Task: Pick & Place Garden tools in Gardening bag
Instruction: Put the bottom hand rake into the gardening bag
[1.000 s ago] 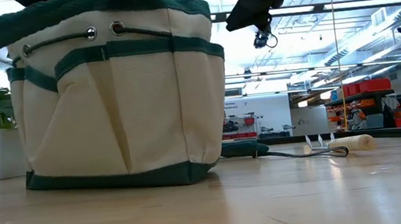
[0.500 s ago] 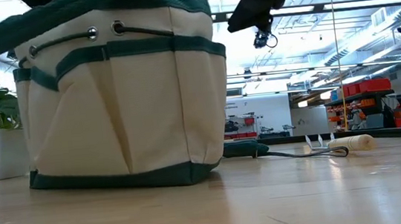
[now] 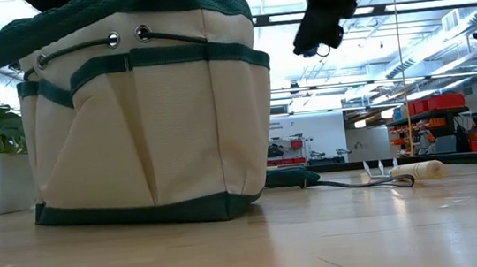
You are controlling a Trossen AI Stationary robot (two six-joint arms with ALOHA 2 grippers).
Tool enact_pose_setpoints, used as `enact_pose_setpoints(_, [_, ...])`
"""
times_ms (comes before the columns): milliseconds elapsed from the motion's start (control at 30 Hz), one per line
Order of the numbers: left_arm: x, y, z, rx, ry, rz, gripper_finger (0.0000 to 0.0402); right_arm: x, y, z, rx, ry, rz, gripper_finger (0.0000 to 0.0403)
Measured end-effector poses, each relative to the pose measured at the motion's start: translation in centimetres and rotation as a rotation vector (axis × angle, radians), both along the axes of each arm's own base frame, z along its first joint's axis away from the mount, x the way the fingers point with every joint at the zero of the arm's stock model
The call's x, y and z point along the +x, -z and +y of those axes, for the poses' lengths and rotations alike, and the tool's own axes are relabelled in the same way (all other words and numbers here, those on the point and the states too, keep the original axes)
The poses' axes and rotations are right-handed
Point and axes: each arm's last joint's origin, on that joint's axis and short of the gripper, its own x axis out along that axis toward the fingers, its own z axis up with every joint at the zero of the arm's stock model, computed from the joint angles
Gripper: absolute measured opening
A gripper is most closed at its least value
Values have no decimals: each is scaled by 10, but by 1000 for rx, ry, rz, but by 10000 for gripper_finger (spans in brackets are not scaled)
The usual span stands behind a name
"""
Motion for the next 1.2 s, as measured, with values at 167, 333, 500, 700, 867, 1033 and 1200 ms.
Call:
enact_pose_setpoints(167, [-4, -9, 4, 59, -58, -51, 78, -8, 7, 8, 77, 59, 112, 82])
enact_pose_setpoints(333, [-6, -15, 10, 150, -107, -95, 78, -17, 13, 25, 156, 125, 240, 82])
enact_pose_setpoints(500, [-7, -19, 14, 197, -134, -116, 78, -27, 17, 49, 181, 111, 336, 82])
enact_pose_setpoints(700, [-8, -20, 15, 222, -148, -125, 78, -36, 18, 83, 214, 77, 380, 82])
enact_pose_setpoints(867, [-8, -20, 15, 230, -148, -126, 78, -47, 18, 111, 266, 86, 414, 82])
enact_pose_setpoints(1033, [-8, -20, 16, 256, -131, -129, 78, -61, 18, 139, 334, 113, 457, 82])
enact_pose_setpoints(1200, [-8, -21, 16, 253, -131, -137, 78, -75, 23, 169, 370, 150, 502, 82])
